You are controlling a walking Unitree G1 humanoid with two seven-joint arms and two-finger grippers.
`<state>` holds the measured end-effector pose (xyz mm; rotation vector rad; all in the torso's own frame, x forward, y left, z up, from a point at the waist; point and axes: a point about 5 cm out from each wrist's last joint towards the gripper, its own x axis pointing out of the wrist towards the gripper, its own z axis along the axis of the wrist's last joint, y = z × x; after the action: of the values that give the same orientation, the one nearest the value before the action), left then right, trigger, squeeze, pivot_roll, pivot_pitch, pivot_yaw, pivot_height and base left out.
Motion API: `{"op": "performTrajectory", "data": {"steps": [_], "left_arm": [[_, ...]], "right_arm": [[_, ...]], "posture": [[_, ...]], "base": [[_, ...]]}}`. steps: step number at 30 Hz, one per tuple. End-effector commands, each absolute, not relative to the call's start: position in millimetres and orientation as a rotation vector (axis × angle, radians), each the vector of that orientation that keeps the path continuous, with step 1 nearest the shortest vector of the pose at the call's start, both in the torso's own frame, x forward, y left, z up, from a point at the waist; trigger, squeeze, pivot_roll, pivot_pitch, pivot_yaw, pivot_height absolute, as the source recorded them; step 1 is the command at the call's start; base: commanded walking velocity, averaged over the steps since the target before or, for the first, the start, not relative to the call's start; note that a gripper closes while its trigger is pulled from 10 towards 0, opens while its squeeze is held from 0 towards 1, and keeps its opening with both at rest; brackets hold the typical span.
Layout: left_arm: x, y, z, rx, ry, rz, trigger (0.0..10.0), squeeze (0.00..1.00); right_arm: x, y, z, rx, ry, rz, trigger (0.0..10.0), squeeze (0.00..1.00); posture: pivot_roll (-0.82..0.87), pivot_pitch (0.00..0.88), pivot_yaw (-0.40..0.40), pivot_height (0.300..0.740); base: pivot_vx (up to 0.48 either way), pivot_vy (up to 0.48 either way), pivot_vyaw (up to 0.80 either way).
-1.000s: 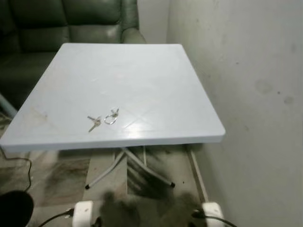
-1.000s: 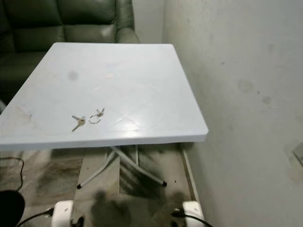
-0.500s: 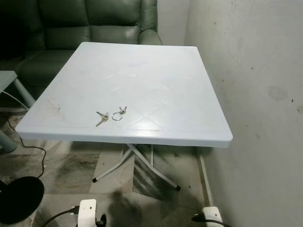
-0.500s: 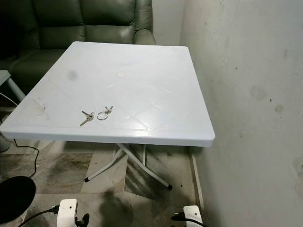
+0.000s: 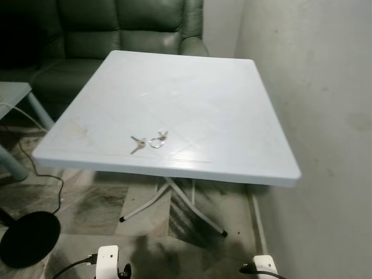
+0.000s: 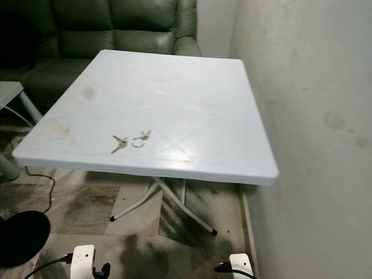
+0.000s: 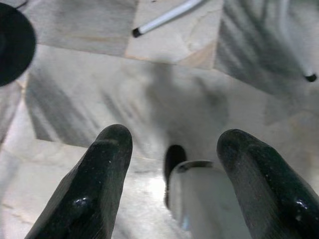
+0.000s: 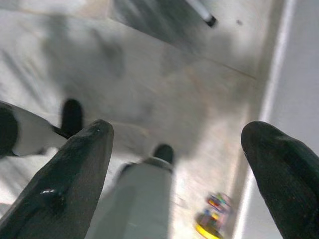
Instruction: Hang keys on a hook
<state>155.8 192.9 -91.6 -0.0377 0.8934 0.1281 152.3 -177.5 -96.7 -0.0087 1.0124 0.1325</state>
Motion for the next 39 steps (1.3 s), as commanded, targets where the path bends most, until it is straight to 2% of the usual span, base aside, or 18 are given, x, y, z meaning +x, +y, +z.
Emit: {"op": "performTrajectory", "data": {"steps": [1,39], "left_arm": [[156.4,191.7,-91.7,-0.049,0.895,0.124,10.0,0.00],[155.0,193.0,-92.3,-0.051,0.902,0.134,10.0,0.00]], "right_arm": [[147.9,-179.2,-98.2,-0.011,1.024,0.128,10.0,0.00],[148.0,-179.2,-98.1,0.006,1.024,0.123,10.0,0.00]], "posture": [[-0.08,0.000,-0.016,0.740],[-0.08,0.000,-0.020,0.740]], "base": [[0.000,0.428,0.00],[0.000,0.470,0.00]]}}
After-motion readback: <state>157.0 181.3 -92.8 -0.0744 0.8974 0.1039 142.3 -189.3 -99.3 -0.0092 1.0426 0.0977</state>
